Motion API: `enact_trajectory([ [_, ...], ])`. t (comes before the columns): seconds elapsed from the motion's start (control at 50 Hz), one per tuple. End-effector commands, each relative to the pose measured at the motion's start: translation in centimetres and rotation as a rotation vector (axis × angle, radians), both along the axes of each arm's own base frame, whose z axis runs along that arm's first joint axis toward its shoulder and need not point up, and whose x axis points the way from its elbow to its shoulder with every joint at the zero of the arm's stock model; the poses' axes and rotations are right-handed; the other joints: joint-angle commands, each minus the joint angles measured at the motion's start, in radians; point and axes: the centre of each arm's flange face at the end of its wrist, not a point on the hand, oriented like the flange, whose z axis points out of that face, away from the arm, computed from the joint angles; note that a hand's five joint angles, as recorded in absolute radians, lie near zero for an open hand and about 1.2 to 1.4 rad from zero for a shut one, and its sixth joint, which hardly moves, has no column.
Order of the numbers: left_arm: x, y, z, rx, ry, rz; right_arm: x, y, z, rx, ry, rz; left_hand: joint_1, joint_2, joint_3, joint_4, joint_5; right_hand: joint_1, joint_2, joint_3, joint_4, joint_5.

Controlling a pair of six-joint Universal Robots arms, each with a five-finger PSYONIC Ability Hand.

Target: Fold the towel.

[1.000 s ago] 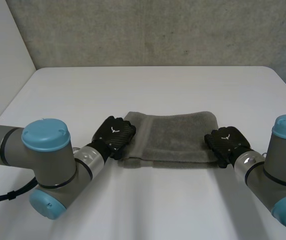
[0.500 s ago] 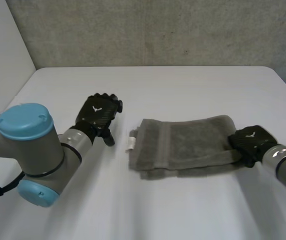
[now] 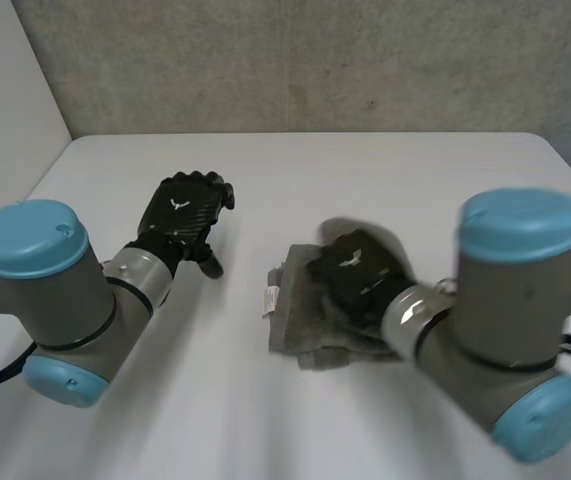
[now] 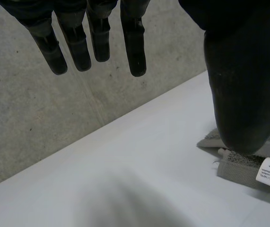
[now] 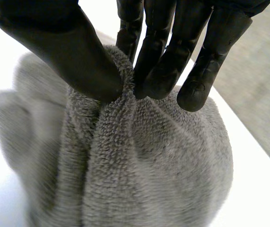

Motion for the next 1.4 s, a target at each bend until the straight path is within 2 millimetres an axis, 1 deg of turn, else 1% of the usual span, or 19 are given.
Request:
enact_trajectory([
  [0.02, 0.0, 0.0, 0.1, -0.012, 0.006, -0.001, 3.0, 3.2, -3.1, 0.045, 0.002, 0.071, -0.065, -0.057, -0.068, -0.065, -0.023, 0.129, 0.081, 0.064, 0.066, 0.081],
  [0.12, -0.1, 0.2, 0.0, -0.012, 0.006, -0.004, 3.3, 3.1, -3.7, 0.057, -0.033, 0.047, -0.065, -0.057, -0.068, -0.065, -0.023, 0.129, 0.081, 0.064, 0.066, 0.081],
  [0.26, -0.2, 0.2, 0.0, -0.012, 0.006, -0.007, 3.4, 3.1, -3.3, 0.105, -0.105, 0.021, -0.068, -0.060, -0.071, -0.068, -0.026, 0.127, 0.079, 0.062, 0.064, 0.079],
  [0.28, -0.2, 0.3, 0.0, -0.011, 0.005, -0.009, 3.3, 3.0, -3.2, 0.111, -0.109, 0.012, -0.071, -0.063, -0.074, -0.070, -0.029, -0.292, -0.340, -0.356, -0.354, -0.340],
  [0.3, -0.2, 0.3, 0.0, -0.011, 0.005, -0.009, 3.3, 3.0, -3.2, 0.111, -0.109, 0.012, -0.071, -0.063, -0.074, -0.070, -0.029, -0.296, -0.344, -0.361, -0.359, -0.344],
  [0.32, -0.2, 0.3, 0.1, -0.013, 0.008, -0.009, 3.2, 2.9, -3.0, 0.115, -0.111, 0.003, -0.071, -0.063, -0.074, -0.070, -0.029, -0.808, -0.856, -0.872, -0.870, -0.855],
  [0.34, -0.2, 0.3, 0.1, -0.013, 0.008, -0.009, 3.0, 2.8, -2.9, 0.117, -0.105, -0.005, -0.074, -0.066, -0.077, -0.073, -0.032, -1.093, -1.141, -1.158, -1.156, -1.141],
  [0.4, -0.3, 0.4, 0.1, -0.012, 0.012, -0.012, 2.7, 2.9, -2.8, 0.126, -0.096, -0.011, -0.074, -0.066, -0.077, -0.073, -0.032, -1.093, -1.141, -1.158, -1.156, -1.141],
  [0.46, -0.6, 0.5, 0.5, -0.003, 0.047, -0.019, 2.0, 3.2, -1.6, 0.132, -0.094, -0.020, -0.074, -0.066, -0.077, -0.073, -0.032, -1.093, -1.141, -1.158, -1.156, -1.141],
  [0.5, -0.8, 0.7, 0.8, 0.008, 0.073, -0.026, 0.1, 1.0, -1.1, 0.134, -0.096, -0.100, -0.074, -0.066, -0.077, -0.073, -0.032, -1.093, -1.141, -1.158, -1.156, -1.141],
  [0.52, -1.1, 1.0, 1.0, 0.018, 0.098, -0.037, 0.1, 1.0, -1.1, 0.134, -0.096, -0.101, -0.074, -0.066, -0.077, -0.073, -0.032, -1.093, -1.141, -1.158, -1.156, -1.141],
  [0.56, -1.3, 1.2, 1.1, 0.034, 0.126, -0.044, -2.1, -1.7, -0.5, 0.128, -0.111, -0.189, -0.068, -0.060, -0.071, -0.068, -0.026, -1.093, -1.141, -1.158, -1.156, -1.141],
  [0.64, -2.0, 1.8, 1.2, 0.063, 0.171, -0.069, -3.7, -3.4, 0.1, 0.118, -0.121, -0.254, -0.051, -0.042, -0.053, -0.050, -0.008, -1.093, -1.141, -1.158, -1.156, -1.141],
  [0.72, -3.8, 2.7, 1.5, 0.079, 0.219, -0.124, -5.7, -5.5, -0.1, 0.136, -0.133, -0.332, -0.033, -0.025, -0.036, -0.032, 0.009, -1.093, -1.141, -1.158, -1.156, -1.141],
  [0.88, -7.1, 3.7, 0.4, 0.119, 0.211, -0.201, -7.8, -7.5, -0.4, 0.242, -0.256, -0.401, -0.030, -0.022, -0.033, -0.029, 0.012, -1.093, -1.141, -1.158, -1.156, -1.141],
  [0.96, -8.5, 4.4, -0.7, 0.173, 0.179, -0.230, -7.8, -7.6, -0.7, 0.298, -0.309, -0.393, -0.033, -0.025, -0.036, -0.032, 0.009, -1.093, -1.141, -1.158, -1.156, -1.141],
  [1.1, -9.1, 5.5, -3.0, 0.259, 0.130, -0.240, -7.1, -7.5, -2.1, 0.415, -0.383, -0.368, -0.042, -0.033, -0.044, -0.041, 0.001, -1.093, -1.141, -1.158, -1.156, -1.141],
  [1.28, -8.1, 5.8, -5.7, 0.322, 0.079, -0.207, -6.6, -7.4, -4.0, 0.455, -0.370, -0.361, -0.042, -0.033, -0.044, -0.041, 0.001, -1.093, -1.141, -1.158, -1.156, -1.141],
  [1.4, -7.0, 5.6, -6.3, 0.345, 0.062, -0.180, -6.5, -7.7, -4.9, 0.466, -0.368, -0.364, -0.042, -0.033, -0.044, -0.041, 0.001, -1.093, -1.141, -1.158, -1.156, -1.141],
])
